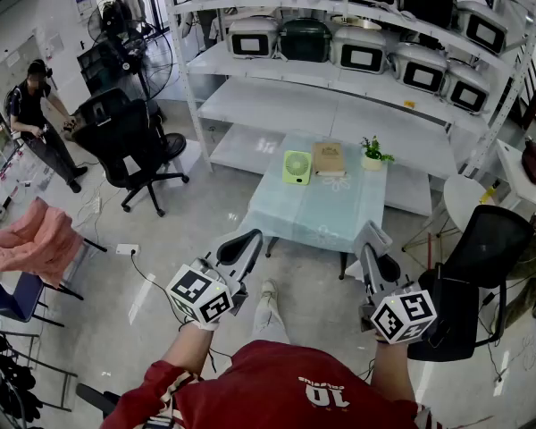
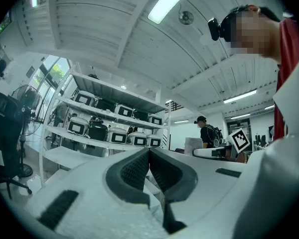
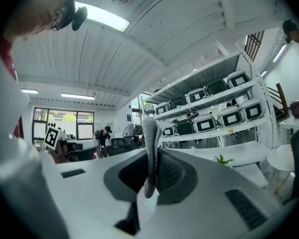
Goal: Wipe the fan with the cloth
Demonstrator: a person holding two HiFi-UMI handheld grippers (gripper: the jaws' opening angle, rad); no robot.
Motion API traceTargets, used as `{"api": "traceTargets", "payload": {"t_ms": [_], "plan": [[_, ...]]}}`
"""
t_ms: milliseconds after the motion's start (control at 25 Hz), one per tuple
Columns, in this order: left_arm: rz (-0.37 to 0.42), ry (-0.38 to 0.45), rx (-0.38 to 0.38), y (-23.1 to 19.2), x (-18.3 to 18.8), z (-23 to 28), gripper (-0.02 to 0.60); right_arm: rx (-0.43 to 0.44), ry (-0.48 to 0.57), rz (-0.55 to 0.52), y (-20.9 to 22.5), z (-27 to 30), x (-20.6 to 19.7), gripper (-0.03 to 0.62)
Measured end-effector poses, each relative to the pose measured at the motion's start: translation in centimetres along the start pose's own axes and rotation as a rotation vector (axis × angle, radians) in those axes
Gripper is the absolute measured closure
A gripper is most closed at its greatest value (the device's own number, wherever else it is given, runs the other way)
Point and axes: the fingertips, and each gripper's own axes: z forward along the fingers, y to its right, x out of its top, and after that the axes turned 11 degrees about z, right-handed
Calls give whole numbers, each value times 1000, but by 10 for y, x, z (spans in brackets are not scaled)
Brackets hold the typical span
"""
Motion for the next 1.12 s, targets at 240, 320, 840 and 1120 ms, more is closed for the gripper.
{"api": "traceTargets", "payload": {"t_ms": [240,320,840,1120], "plan": [[-4,-10,-16,3,-4,3,591,0,-14,5,1,-1,-4,579],[-1,-10,-31,7,-3,6,591,-2,-11,3,1,-1,-2,580],[-24,-27,-22,2,-8,9,591,15,-25,-14,-1,10,3,580],[-35,-38,-7,-20,-13,27,591,38,-18,-39,1,33,22,574]]}}
